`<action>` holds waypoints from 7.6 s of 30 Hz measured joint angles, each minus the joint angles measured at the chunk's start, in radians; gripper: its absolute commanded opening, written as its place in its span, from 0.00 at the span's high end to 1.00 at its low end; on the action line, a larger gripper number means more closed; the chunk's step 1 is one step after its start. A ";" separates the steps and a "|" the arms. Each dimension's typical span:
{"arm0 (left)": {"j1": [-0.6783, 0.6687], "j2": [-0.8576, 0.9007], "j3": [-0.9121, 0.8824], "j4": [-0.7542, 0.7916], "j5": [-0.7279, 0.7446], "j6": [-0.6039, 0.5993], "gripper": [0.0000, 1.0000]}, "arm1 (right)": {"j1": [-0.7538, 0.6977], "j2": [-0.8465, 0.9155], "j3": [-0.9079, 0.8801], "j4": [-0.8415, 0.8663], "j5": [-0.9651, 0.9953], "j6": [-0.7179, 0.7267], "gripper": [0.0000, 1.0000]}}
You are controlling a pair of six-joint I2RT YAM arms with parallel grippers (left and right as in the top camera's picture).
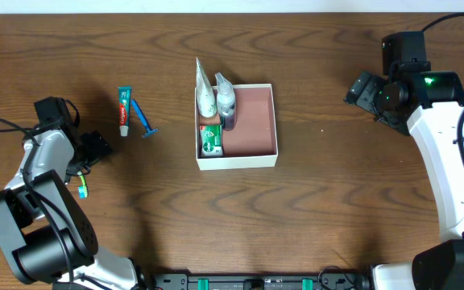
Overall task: Pack container
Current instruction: 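Reach the left gripper down to the green toothbrush, then close the left gripper on the toothbrush handle and lift it, then carry the toothbrush with the left gripper into the box, then release the toothbrush in the box and withdraw the left gripper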
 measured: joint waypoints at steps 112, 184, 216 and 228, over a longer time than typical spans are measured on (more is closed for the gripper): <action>-0.634 -0.684 0.056 -0.072 0.307 0.042 0.94 | 0.000 0.000 0.000 0.000 0.000 0.000 0.01; -1.100 -0.055 0.057 0.468 0.044 -0.350 0.94 | 0.000 0.000 0.000 0.000 0.000 0.000 0.01; -1.118 -0.058 0.057 0.468 0.055 -0.322 0.59 | 0.000 0.000 0.000 0.000 0.000 0.000 0.01; -1.106 -0.476 0.113 0.133 0.078 -0.154 0.59 | 0.000 0.000 0.000 0.000 0.000 0.000 0.01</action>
